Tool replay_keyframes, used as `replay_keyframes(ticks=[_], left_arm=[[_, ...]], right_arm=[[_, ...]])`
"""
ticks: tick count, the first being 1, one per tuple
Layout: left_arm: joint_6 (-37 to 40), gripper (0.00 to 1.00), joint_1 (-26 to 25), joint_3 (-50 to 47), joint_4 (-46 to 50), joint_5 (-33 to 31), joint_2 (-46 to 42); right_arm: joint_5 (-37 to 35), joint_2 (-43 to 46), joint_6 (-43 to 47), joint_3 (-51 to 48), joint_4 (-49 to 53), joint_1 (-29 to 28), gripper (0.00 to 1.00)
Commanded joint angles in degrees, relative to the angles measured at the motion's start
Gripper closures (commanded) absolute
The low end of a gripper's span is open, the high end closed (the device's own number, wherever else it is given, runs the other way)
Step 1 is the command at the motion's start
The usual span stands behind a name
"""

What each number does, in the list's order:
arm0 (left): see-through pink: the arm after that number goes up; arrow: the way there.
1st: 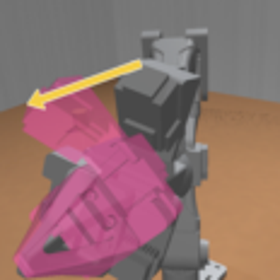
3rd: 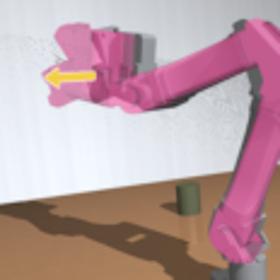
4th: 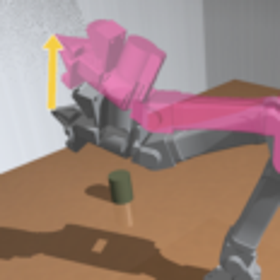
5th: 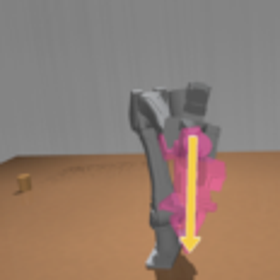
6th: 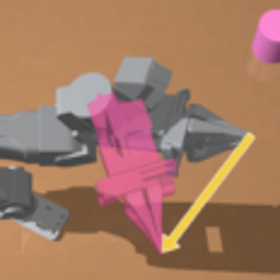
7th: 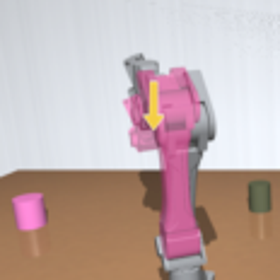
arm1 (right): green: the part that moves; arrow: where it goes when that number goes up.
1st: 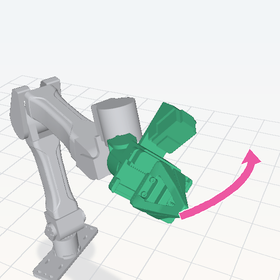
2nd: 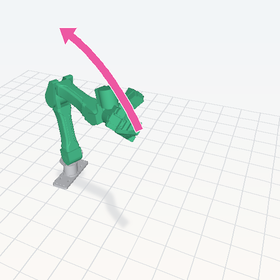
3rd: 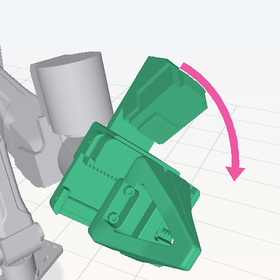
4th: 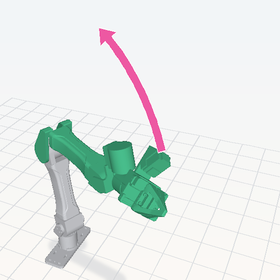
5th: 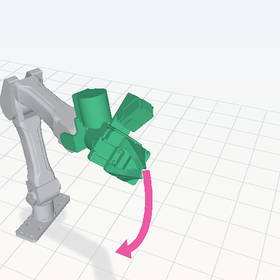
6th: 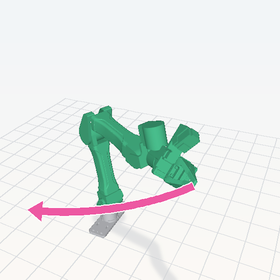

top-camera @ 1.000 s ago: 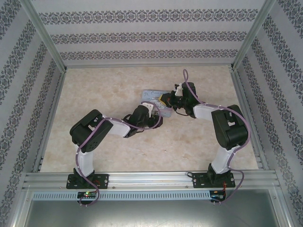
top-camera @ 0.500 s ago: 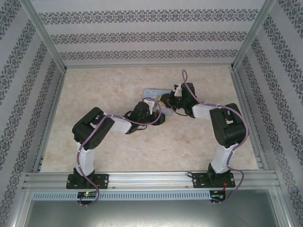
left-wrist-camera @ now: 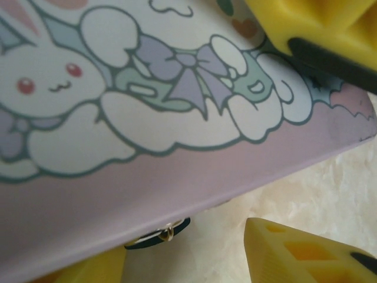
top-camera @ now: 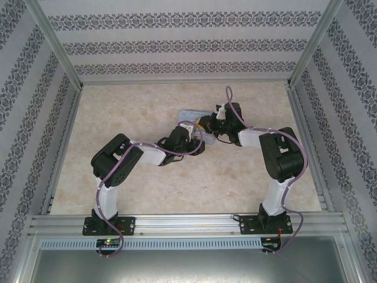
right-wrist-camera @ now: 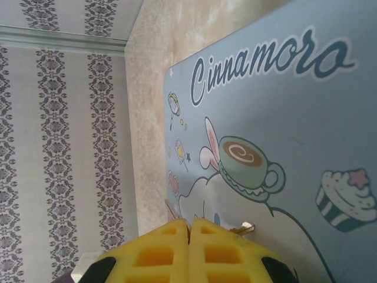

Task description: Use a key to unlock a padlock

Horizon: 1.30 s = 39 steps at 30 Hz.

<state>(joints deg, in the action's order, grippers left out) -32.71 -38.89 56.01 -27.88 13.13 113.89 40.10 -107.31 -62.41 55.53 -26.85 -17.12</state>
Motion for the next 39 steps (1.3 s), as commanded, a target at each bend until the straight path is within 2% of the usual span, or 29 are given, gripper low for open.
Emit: replay_keyframes(ticks=[1,7,18,27,39], left_arm=[[-3.6,0.48,0.1,0.3,-2.6,3.3,1.3],[-8.6,0.53,0.1,0.2,-3.8,3.5,2.3],[-14.4,0.62,0.1,-0.9,-4.5,-0.7,4.0],[-16.3,0.71,0.0,-1.3,-2.1,-4.2,3.9],[-17.5,0.86,0.0,-1.0,-2.4,-3.8,4.2]], right_arm=[[-0.1,-1.2,-0.3,0.2,0.4,-0.2,1.0],[-0.1,-1.2,-0.6,0.4,0.2,-0.2,1.0],[-0.1,-1.2,-0.9,-0.2,-0.2,-0.3,1.0],[-0.1,-1.0,-1.0,-0.2,-0.6,-0.4,1.0],[0.0,-0.7,-1.3,-0.2,-0.8,-0.5,1.0]])
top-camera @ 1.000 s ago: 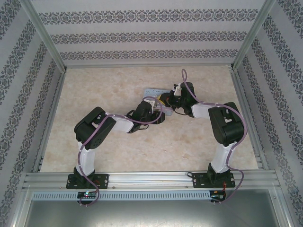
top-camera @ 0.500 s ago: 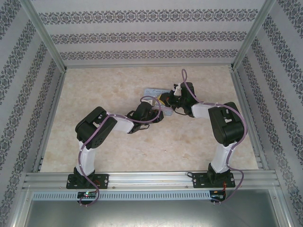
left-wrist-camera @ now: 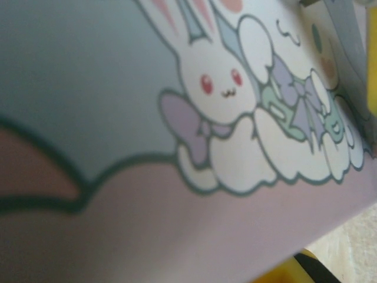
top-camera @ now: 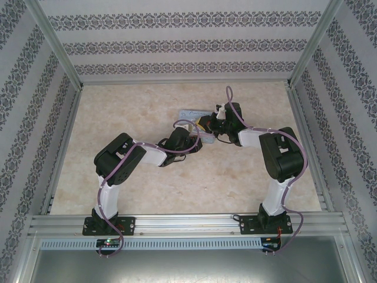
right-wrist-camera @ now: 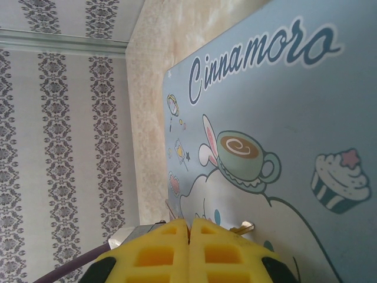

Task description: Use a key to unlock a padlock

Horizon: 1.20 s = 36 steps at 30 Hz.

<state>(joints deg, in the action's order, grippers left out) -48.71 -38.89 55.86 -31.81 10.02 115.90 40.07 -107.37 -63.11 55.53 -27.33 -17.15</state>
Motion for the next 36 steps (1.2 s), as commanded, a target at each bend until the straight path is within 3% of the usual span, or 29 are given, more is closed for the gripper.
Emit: replay_keyframes(ticks=[1,6,15,23,36], left_arm=[[-1.6,0.88,0.0,-0.7,1.6,-0.4,2.1],[-3.3,1.0,0.1,-0.1,2.2,1.8,1.1],[-9.7,1.0,1.5,0.2,4.8,7.2,-2.5],[-9.2,1.0,1.6,-0.4,6.0,6.6,-5.2],[-5.1,1.0,2.5,0.0,9.1,4.9,-3.4]], right_arm=[[0.1,-0.5,-0.6,-0.1,-0.3,-0.4,1.0],[0.8,1.5,-0.9,0.9,0.2,-0.2,1.0],[0.8,12.4,1.0,-2.5,2.9,0.6,1.0],[-1.3,19.4,2.7,-10.0,3.6,0.9,1.0],[-0.3,6.1,4.2,0.3,5.3,2.8,1.0]])
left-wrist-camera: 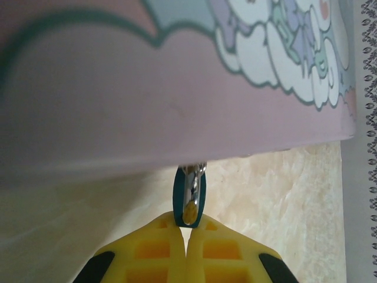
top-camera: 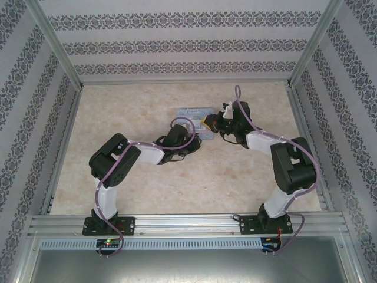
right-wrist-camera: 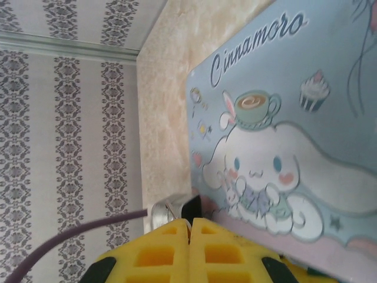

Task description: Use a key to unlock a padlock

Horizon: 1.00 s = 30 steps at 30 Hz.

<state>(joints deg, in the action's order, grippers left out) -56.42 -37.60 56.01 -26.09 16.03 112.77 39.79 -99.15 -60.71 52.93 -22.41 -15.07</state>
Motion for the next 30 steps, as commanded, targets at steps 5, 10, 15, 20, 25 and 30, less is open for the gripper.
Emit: replay_keyframes(ticks=[5,10,15,20,25,30], left_arm=[[8.1,1.0,1.4,0.7,7.6,-2.0,-0.1],[13.1,1.0,1.5,1.7,11.0,-3.8,0.4],[14.7,0.9,1.5,1.2,10.1,-6.7,0.8],[14.1,0.67,1.5,-0.2,5.5,-7.7,1.4],[13.6,0.54,1.5,-1.3,1.5,-8.9,2.2],[13.9,0.47,1.5,-1.7,0.2,-10.6,2.6]], right_arm=[[-0.1,-4.7,2.7,5.4,1.5,0.8,1.0],[-0.5,-6.3,3.9,6.7,3.4,0.9,1.0],[-0.8,-7.4,4.3,6.6,4.0,1.0,1.0],[-0.8,-7.8,4.2,6.3,3.9,0.8,1.0],[-1.0,-7.7,4.2,6.2,4.1,0.8,1.0],[-1.1,-7.6,4.1,6.1,4.2,0.6,1.0]])
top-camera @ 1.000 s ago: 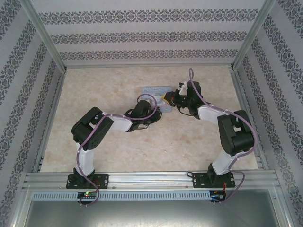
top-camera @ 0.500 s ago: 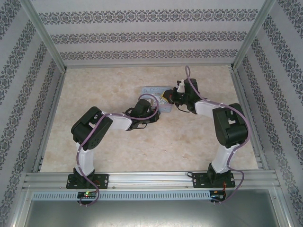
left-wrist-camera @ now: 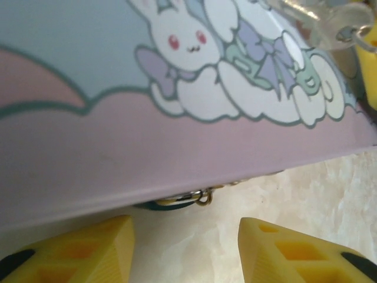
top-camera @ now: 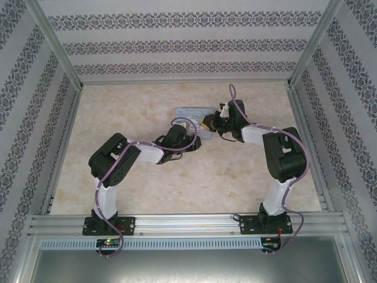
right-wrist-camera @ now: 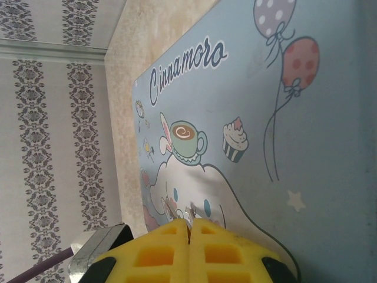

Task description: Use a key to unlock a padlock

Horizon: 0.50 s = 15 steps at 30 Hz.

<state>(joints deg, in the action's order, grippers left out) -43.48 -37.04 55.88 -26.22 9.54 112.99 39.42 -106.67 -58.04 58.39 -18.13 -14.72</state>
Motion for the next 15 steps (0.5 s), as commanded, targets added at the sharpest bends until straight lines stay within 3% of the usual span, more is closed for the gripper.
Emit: replay_keyframes(ticks=[1,5,15], left_arm=[[1.1,0.45,1.0,-1.7,0.4,-4.6,2.2],[3.8,0.36,1.0,-2.5,1.0,-5.9,1.1],[11.8,0.35,1.0,-1.3,0.4,-6.0,3.3]], right_arm=[[-0.8,0.0,1.4,0.7,0.1,0.2,1.0],[-0.9,0.1,1.7,0.7,0.3,0.1,1.0],[-1.0,0.1,1.7,0.8,0.9,0.0,1.0]])
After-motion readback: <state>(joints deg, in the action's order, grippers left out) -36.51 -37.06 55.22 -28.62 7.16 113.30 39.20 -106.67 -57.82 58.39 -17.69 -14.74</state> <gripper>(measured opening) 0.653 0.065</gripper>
